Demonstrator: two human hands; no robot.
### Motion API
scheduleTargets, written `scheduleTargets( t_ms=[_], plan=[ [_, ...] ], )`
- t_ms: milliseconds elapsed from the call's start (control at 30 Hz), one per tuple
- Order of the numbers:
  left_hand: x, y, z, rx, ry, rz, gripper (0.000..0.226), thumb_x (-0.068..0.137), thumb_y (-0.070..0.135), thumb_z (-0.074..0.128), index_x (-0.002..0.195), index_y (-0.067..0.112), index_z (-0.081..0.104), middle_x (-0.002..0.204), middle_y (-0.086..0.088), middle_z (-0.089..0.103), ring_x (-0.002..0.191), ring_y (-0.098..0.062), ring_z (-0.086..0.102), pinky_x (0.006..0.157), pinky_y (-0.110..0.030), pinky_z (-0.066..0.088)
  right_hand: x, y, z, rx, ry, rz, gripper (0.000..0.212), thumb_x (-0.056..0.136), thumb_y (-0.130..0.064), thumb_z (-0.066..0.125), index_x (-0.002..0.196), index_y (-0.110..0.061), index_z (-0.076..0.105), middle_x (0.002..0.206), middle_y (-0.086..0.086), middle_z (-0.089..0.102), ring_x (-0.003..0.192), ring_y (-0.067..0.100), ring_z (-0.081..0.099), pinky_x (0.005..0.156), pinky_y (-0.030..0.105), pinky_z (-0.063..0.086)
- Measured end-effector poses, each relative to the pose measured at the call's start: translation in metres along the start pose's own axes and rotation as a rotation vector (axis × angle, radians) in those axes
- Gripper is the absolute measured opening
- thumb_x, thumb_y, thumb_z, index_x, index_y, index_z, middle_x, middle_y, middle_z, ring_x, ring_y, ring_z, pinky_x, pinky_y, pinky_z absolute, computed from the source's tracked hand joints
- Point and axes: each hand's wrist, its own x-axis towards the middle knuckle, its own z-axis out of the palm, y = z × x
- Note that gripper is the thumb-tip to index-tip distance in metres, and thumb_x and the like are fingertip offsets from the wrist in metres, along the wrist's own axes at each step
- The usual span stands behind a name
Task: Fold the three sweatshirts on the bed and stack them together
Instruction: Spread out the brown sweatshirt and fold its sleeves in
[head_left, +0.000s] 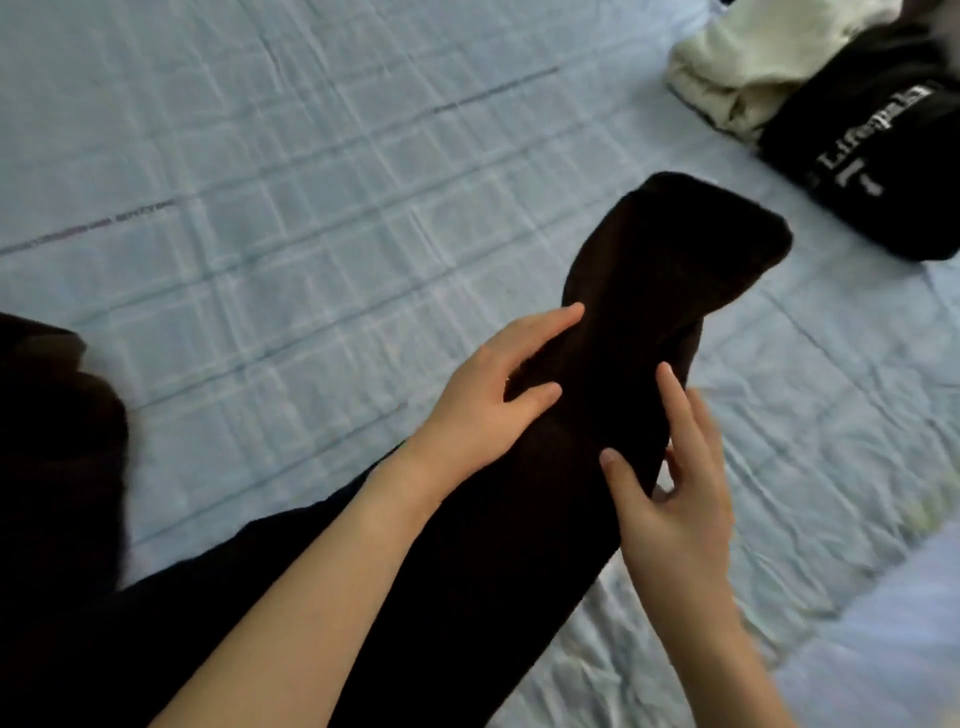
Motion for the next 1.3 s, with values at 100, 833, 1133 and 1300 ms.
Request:
scheduleTargets(
  t_ms=[100, 833, 1133, 1300],
  plan=[
    [-0.004, -0.024, 0.070, 0.433, -0.297, 0.047, 0.060, 0.098, 0.032, 0.055, 0.152, 0.040, 0.028, 0.159, 0.015, 0.026, 0.125, -0.017, 0.039, 0.112, -0.034, 0.030, -0.031, 0.052, -0.036, -0.143, 0.064, 0.174, 0.083, 0.087, 0.009, 0.067, 0.153, -0.031, 0.036, 0.156, -0.010, 0.035, 0.141, 0.017, 0.041, 0.103, 0.038, 0.051],
    [0.074, -0.047, 0.135, 0.342, -0.112, -0.139, 0.040, 0.094, 0.029, 0.062, 0.133, 0.037, 0.057, 0.127, 0.004, 0.061, 0.118, -0.019, 0.050, 0.099, -0.025, 0.034, 0.089, 0.127, -0.151, -0.192, -0.086, 0.023, 0.055, 0.083, -0.010, 0.079, 0.132, -0.025, 0.059, 0.115, -0.001, 0.068, 0.112, 0.015, 0.061, 0.106, 0.045, 0.043],
    [0.090, -0.007, 0.151, 0.213, -0.013, 0.007, 0.030, 0.089, 0.016, 0.065, 0.112, 0.036, 0.069, 0.105, 0.020, 0.067, 0.091, 0.000, 0.059, 0.080, -0.013, 0.044, 0.133, 0.093, -0.242, -0.490, -0.314, 0.013, 0.035, 0.081, -0.024, 0.075, 0.107, -0.045, 0.063, 0.082, -0.011, 0.062, 0.086, 0.006, 0.060, 0.091, 0.027, 0.044],
    [0.066, -0.015, 0.175, 0.697, -0.157, 0.025, 0.042, 0.097, 0.018, 0.057, 0.138, 0.013, 0.055, 0.138, -0.013, 0.054, 0.127, -0.031, 0.048, 0.107, -0.043, 0.038, 0.115, 0.106, -0.189, -0.771, -0.252, 0.111, 0.049, 0.095, -0.011, 0.058, 0.142, -0.022, 0.054, 0.152, 0.011, 0.041, 0.141, 0.028, 0.037, 0.113, 0.038, 0.033]
  ],
)
